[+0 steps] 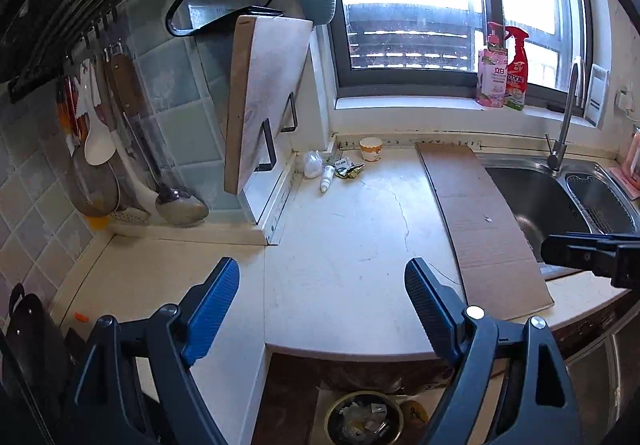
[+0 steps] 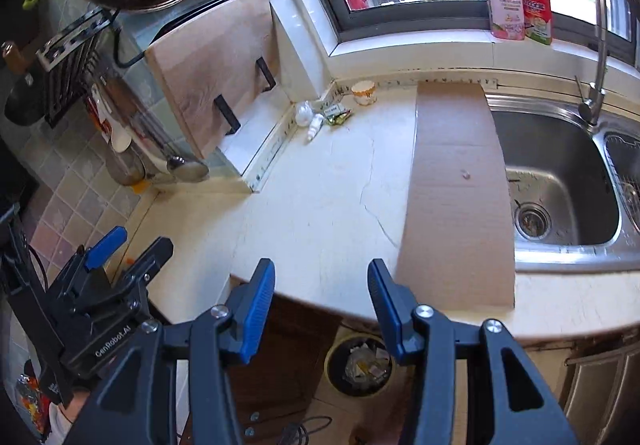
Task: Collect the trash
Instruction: 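Raise both open tools back up to the counter trash, then grasp the small white bottle with the left tool while the right tool grasps the green wrapper, then carry the white bottle and green wrapper down over the floor bin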
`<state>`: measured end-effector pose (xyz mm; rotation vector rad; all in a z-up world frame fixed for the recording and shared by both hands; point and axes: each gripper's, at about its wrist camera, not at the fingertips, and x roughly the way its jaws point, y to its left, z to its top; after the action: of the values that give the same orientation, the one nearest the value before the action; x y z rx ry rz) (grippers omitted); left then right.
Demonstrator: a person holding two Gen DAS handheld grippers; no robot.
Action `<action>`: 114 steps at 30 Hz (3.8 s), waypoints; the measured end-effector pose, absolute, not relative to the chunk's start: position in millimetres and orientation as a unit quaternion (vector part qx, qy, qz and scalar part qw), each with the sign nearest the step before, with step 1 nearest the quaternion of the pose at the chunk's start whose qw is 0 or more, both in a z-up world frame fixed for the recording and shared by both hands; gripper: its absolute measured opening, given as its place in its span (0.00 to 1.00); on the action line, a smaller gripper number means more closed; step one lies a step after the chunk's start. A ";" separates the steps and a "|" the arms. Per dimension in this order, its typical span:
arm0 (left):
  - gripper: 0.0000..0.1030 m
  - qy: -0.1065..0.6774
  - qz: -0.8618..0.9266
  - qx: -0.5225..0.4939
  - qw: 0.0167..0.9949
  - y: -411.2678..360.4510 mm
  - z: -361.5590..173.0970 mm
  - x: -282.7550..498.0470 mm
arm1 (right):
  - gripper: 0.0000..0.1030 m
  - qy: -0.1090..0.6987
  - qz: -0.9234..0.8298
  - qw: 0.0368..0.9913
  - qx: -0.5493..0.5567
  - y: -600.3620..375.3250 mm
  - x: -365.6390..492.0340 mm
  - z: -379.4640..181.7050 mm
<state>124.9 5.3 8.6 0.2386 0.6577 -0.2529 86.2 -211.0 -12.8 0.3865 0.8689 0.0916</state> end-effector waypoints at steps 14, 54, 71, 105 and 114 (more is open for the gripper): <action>0.73 0.385 -0.095 0.158 0.904 -104.4 -43.7 315.2 | 0.41 0.470 0.097 0.850 0.216 -295.9 304.1 -47.5; 0.49 0.530 -0.036 0.058 0.845 -108.1 -201.3 571.4 | 0.07 0.556 0.125 0.757 0.320 -289.8 551.8 -195.8; 0.22 0.522 -0.062 0.064 0.849 -131.8 -207.9 555.3 | 0.05 0.541 0.123 0.751 0.358 -332.5 491.1 -184.3; 0.22 0.478 -0.184 0.034 0.858 7.2 -76.0 184.6 | 0.04 0.493 0.115 0.814 0.284 -185.1 150.4 -95.6; 0.22 0.527 -0.199 0.033 0.826 37.3 -131.5 100.1 | 0.04 0.551 0.092 0.788 0.258 -137.3 48.9 -144.7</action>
<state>100.1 37.3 -131.5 0.0695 1.1199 -0.4224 48.9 -137.3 -144.7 0.5556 1.1873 0.1975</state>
